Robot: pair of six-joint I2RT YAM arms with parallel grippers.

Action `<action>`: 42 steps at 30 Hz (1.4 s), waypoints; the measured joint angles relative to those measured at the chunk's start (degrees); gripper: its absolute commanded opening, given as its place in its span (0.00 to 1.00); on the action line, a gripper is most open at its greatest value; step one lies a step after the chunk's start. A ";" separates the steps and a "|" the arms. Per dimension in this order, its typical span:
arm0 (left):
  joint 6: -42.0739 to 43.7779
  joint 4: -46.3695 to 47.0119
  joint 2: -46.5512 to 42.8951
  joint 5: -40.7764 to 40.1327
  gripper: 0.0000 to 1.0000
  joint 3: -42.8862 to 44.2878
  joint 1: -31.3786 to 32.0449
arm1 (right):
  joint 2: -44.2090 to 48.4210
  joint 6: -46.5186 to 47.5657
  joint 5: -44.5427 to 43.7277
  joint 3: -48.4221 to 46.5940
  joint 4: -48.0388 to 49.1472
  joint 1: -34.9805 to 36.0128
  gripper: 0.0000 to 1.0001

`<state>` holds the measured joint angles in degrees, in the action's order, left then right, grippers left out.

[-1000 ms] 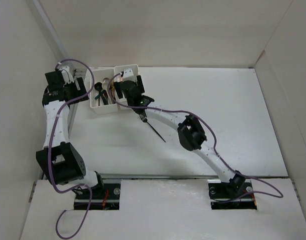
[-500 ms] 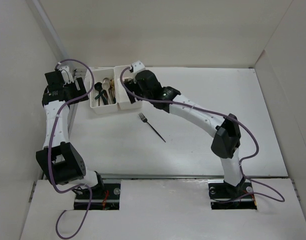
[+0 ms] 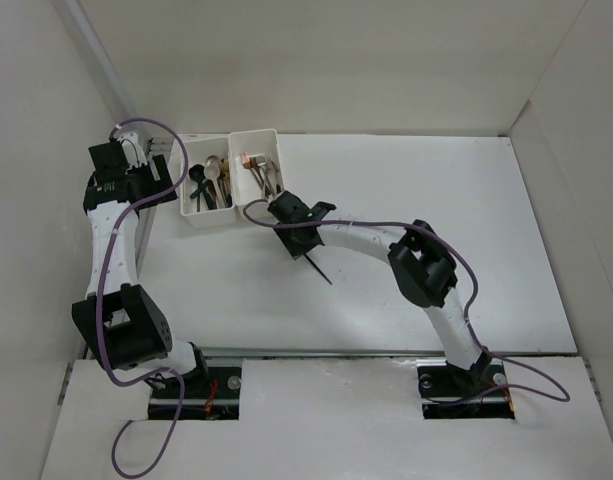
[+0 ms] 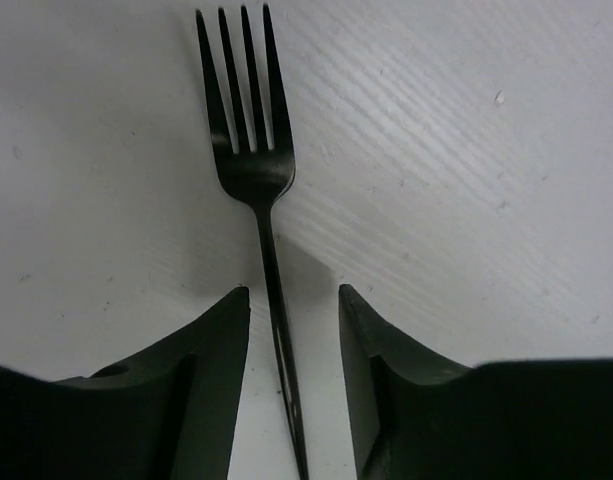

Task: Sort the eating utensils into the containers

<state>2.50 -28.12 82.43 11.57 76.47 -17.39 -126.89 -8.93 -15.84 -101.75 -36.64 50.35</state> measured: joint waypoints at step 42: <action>0.00 0.02 0.15 -0.66 0.77 0.00 0.00 | -25.70 11.02 -16.76 -37.90 47.47 -0.94 0.45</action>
<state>2.50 -28.10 82.59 10.92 76.47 -17.39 -152.59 2.09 -32.60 -139.65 10.83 49.41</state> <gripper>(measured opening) 0.768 0.378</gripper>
